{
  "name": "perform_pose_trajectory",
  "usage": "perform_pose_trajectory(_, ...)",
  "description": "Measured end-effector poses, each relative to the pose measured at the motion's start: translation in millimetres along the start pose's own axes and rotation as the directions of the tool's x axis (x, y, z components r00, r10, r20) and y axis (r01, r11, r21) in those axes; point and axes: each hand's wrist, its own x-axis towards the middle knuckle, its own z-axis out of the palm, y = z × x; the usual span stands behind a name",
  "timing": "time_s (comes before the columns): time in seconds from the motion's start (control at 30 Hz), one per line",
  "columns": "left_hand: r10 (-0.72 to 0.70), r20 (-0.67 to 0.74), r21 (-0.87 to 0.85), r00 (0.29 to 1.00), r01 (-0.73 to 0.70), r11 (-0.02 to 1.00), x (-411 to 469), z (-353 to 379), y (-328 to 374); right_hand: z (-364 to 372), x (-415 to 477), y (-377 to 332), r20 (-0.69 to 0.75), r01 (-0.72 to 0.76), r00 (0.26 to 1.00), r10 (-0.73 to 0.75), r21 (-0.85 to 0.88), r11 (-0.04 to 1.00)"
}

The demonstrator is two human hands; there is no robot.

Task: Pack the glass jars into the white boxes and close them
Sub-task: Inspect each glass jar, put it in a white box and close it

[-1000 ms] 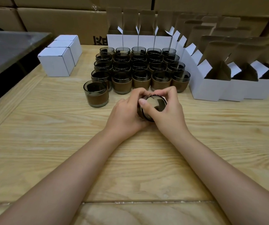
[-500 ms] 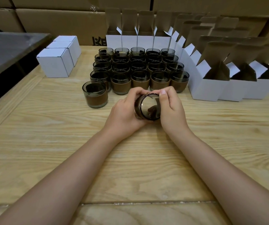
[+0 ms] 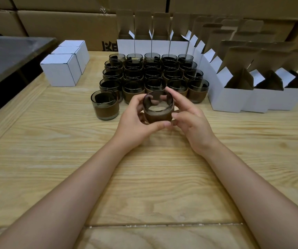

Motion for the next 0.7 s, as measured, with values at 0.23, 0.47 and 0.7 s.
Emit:
perform_pose_trajectory(0.23,-0.083,0.021,-0.134,0.996,0.085,0.987,-0.3,-2.7,6.1,-2.9,-2.2,-0.6,0.127,0.054,0.99,-0.056,0.019,0.998)
perform_pose_trajectory(0.47,-0.101,0.026,-0.096,0.995,0.103,0.99,0.6,-1.6,7.7,-1.3,-3.5,-1.4,0.056,-0.002,0.998,0.004,-0.042,0.999)
perform_pose_trajectory(0.7,-0.116,0.071,-0.205,0.991,0.128,0.97,0.4,0.8,7.5,1.7,1.6,0.8,-0.092,-0.101,0.991,0.097,-0.048,0.994)
